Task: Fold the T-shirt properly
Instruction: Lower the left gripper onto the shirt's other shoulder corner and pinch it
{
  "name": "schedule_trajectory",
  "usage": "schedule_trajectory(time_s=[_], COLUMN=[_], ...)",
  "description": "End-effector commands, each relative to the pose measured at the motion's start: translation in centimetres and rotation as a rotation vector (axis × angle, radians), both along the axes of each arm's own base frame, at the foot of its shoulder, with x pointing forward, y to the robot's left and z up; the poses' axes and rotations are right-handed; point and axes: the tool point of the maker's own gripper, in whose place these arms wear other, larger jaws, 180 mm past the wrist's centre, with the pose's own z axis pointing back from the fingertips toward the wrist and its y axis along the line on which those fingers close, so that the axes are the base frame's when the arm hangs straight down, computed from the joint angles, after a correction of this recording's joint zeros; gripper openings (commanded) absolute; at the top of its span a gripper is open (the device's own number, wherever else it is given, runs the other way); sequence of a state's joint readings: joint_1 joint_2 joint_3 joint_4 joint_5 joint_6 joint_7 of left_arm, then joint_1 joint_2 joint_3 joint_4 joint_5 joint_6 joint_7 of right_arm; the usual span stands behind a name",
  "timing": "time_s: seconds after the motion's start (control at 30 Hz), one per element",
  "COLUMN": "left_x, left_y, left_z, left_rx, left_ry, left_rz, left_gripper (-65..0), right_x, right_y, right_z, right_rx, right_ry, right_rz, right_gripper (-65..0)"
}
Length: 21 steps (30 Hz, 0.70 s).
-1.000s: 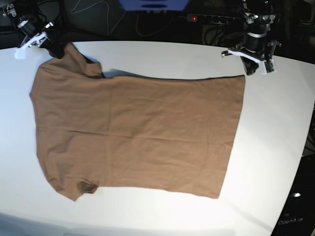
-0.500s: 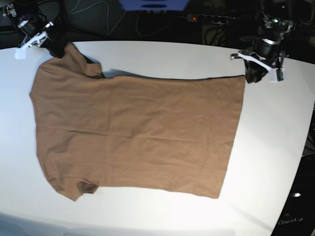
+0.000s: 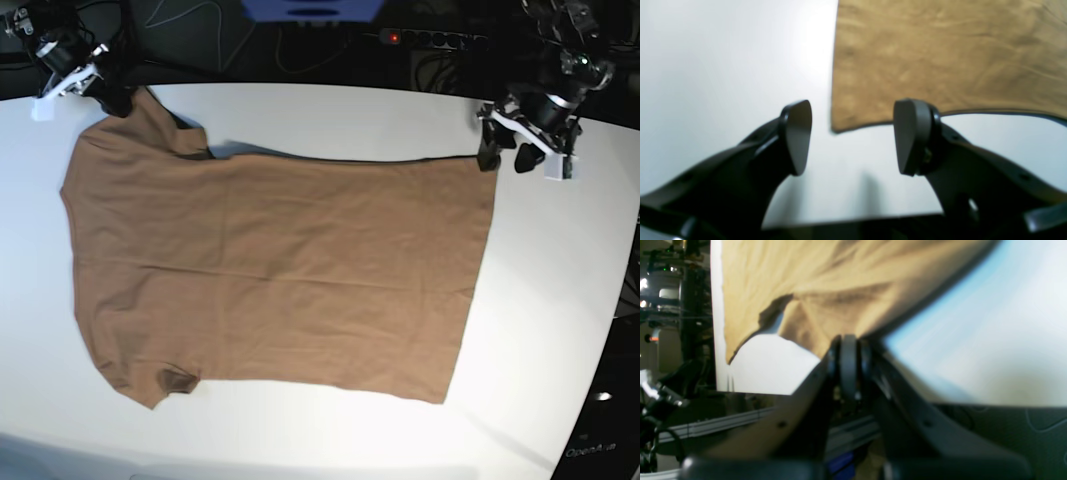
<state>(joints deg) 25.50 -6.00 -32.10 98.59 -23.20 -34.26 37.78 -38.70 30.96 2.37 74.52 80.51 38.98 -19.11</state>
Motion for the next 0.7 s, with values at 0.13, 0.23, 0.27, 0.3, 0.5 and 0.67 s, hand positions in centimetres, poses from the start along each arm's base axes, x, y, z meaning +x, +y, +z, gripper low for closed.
schedule_trajectory(time_s=[0.13,0.23,0.27,0.3,0.5,0.67], left_x=[0.3,0.2,0.1,-0.1,-0.6,-0.7], left_y=[1.9,2.0,2.0,2.0,2.1,1.9], left_z=[0.3,0.3,0.1,-0.4,-3.2,-4.5], left_rx=[0.007,0.007,0.005,-0.002,-0.056,-0.085], left_ry=[-0.02,-0.017,-0.011,0.0,0.068,0.095], left_rz=[0.039,0.041,0.042,0.046,0.076,0.085], left_gripper=[-27.0,-26.9,-26.9,-26.9,-26.9,-27.0], right_x=[0.7,0.7,0.7,0.7,0.7,0.7], right_y=[-0.4,-0.4,-0.4,-0.4,-0.4,-0.4], right_z=[1.0,1.0,1.0,1.0,1.0,1.0], right_rx=[0.002,0.002,0.002,0.002,0.002,0.002], right_ry=[-0.037,-0.037,-0.037,-0.037,-0.037,-0.037], right_rz=[0.003,0.003,0.003,0.003,0.003,0.003], right_gripper=[-64.1,-64.1,-64.1,-64.1,-64.1,-64.1])
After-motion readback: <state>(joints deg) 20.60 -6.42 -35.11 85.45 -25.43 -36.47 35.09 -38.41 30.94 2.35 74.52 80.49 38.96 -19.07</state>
